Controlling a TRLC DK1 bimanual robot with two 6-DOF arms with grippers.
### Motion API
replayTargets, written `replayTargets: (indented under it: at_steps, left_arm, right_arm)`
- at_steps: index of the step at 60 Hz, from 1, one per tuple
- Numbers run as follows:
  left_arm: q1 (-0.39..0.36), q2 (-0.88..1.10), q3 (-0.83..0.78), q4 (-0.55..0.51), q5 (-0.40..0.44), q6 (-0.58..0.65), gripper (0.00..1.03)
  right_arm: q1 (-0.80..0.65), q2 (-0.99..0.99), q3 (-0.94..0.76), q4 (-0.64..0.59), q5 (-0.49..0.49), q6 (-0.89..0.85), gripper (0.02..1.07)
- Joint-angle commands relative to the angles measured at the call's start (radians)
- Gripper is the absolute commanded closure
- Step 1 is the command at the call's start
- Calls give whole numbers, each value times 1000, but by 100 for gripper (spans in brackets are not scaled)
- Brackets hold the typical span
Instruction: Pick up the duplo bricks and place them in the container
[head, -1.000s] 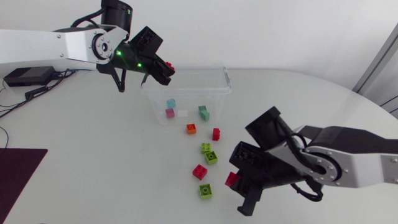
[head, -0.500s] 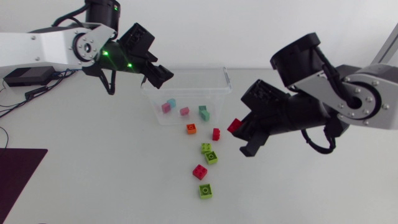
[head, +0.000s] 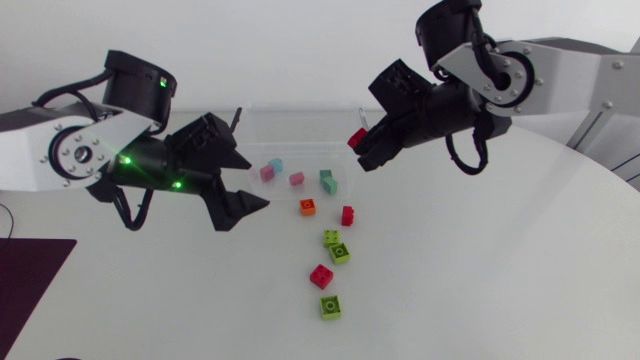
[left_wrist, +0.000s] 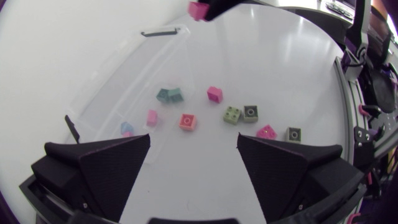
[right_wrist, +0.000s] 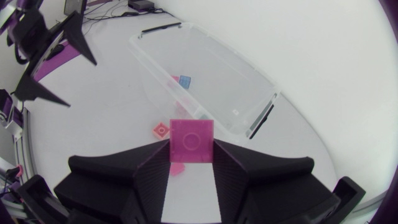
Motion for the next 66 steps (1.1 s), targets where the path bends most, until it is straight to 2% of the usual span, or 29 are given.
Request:
replayTargets:
  at_steps: [1, 16, 29, 32, 35, 37, 42, 45, 52, 66]
  left_arm:
    - [-27, -27, -68, -10, 19, 55, 6]
    - [-114, -5, -158, 30, 20, 119, 5]
    - [-180, 128, -131, 93, 20, 208, 5]
    - [-190, 148, -118, 94, 20, 222, 5]
    - [-197, 170, -108, 96, 20, 227, 5]
    - [-203, 182, -98, 96, 20, 233, 5]
    - [-219, 202, -91, 96, 20, 257, 5]
    - [-233, 216, -82, 96, 20, 280, 5]
    - [-240, 268, -35, 82, 17, 325, 5]
    - [-266, 372, 72, -15, 19, 423, 6]
  right_arm:
    - [-7, 59, 59, 15, -5, 15, 92]
    - [-21, 208, 213, 38, -5, 18, 92]
    - [-30, 347, 364, 80, 22, 53, 91]
    - [-32, 381, 400, 80, 23, 59, 87]
    - [-32, 413, 438, 78, 34, 70, 76]
    - [-32, 432, 458, 73, 38, 70, 66]
    - [-30, 456, 492, 69, 52, 72, 29]
    - [-30, 453, 489, 70, 52, 72, 17]
    - [-38, 390, 421, 83, 54, 67, 15]
    - [-70, 150, 125, 175, 31, 35, 13]
